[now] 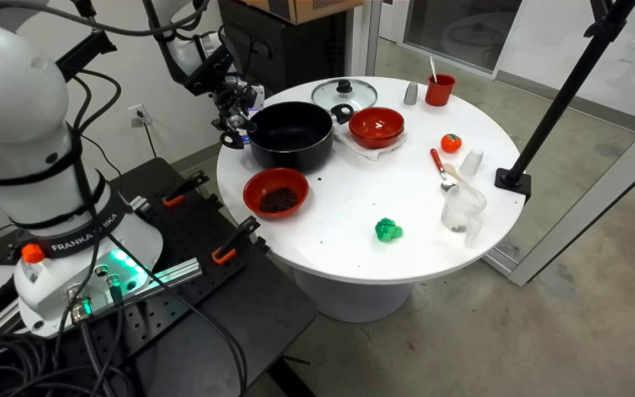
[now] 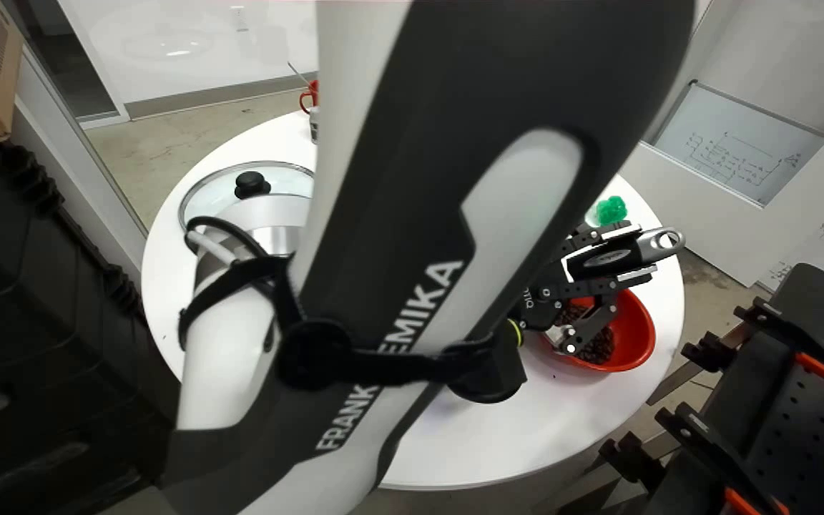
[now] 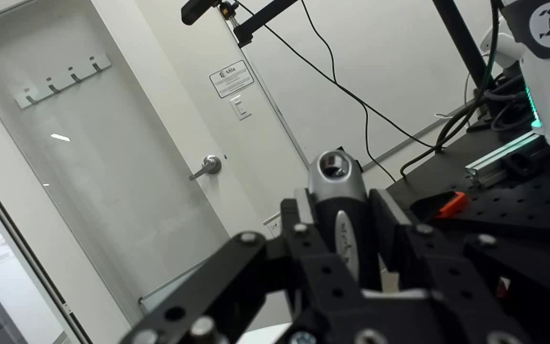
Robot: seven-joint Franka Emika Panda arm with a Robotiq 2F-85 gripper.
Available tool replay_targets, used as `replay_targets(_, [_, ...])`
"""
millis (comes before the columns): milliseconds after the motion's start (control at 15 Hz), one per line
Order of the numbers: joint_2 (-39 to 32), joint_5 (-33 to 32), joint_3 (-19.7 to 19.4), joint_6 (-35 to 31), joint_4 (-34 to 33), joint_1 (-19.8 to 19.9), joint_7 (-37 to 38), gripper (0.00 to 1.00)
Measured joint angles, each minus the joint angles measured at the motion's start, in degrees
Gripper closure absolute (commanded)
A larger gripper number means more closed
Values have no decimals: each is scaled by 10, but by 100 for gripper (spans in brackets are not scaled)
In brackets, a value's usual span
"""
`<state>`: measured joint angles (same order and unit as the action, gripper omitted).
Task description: Mix the things in the pot with the spoon and then put the spoon back on the table
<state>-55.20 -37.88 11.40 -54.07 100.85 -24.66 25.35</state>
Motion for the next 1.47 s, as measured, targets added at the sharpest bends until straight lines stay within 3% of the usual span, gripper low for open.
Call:
replay_targets(600, [-3, 3, -12, -6, -60, -9, 1, 92])
replay_targets(1000, [-2, 5, -42, -15, -63, -3, 49, 92])
replay_targets(1467, [7, 6, -62, -4, -46, -11, 217, 92])
